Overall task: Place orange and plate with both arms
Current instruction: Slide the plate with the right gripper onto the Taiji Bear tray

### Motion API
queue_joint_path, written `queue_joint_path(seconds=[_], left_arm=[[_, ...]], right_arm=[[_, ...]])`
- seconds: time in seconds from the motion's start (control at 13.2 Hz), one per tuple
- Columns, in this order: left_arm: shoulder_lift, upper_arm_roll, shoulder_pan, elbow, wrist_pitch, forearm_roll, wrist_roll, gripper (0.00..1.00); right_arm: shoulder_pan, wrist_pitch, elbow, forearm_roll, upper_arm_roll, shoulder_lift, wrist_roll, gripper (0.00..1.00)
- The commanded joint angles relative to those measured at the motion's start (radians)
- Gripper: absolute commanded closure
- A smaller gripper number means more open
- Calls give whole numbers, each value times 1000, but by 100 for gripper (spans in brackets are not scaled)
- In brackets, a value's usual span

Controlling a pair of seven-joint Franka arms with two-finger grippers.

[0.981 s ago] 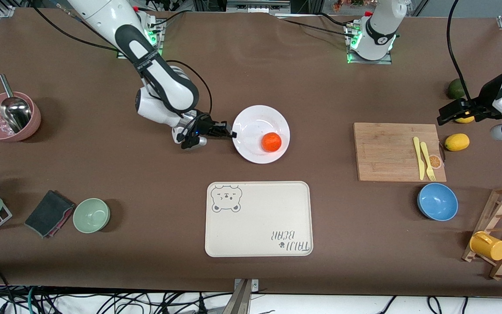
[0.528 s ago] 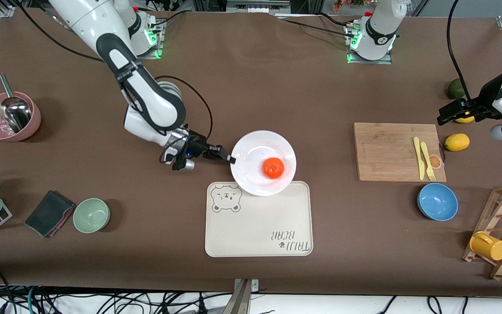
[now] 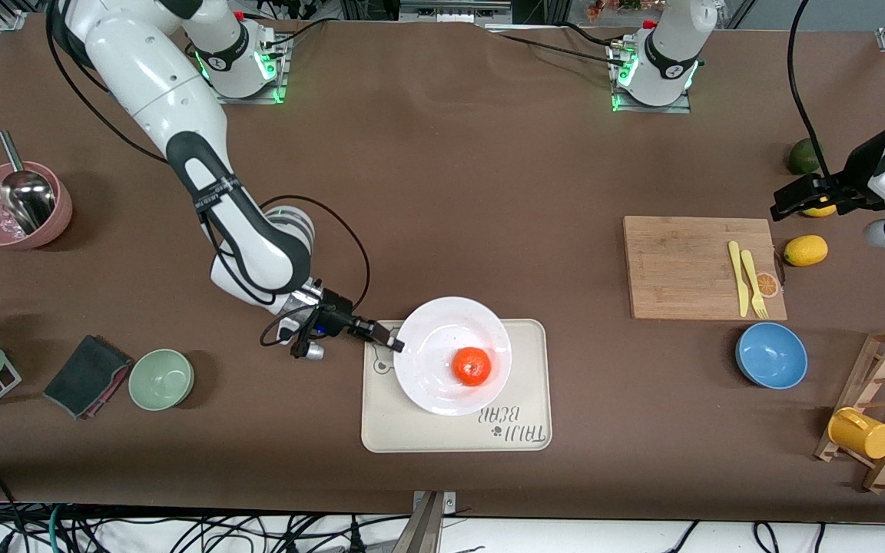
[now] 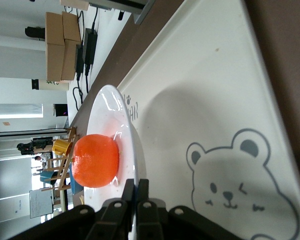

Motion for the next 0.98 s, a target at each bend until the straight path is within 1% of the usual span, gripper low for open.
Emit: queue_joint_path(seconds=[0.0, 0.23, 0.3, 0.38, 0.53, 0.75, 0.91], left_arm=[[11, -8, 6, 28, -16, 13, -3, 0], [11, -8, 6, 28, -16, 13, -3, 0], [11, -8, 6, 28, -16, 13, -3, 0], [11, -8, 6, 28, -16, 13, -3, 0], [11, -8, 6, 28, -16, 13, -3, 0], [11, -8, 6, 28, -16, 13, -3, 0], [11, -8, 6, 28, -16, 13, -3, 0]], right_arm=[[7, -2, 64, -41, 2, 55, -3, 100], [19, 2, 65, -130, -19, 93, -8, 100], [19, 4, 65, -147, -19, 98, -8, 75], [19, 5, 65, -157, -21, 96, -10, 1], [17, 5, 67, -202, -21, 92, -7, 0], [-16, -4, 65, -347, -18, 69, 7, 0], [-19, -6, 65, -360, -18, 55, 7, 0]])
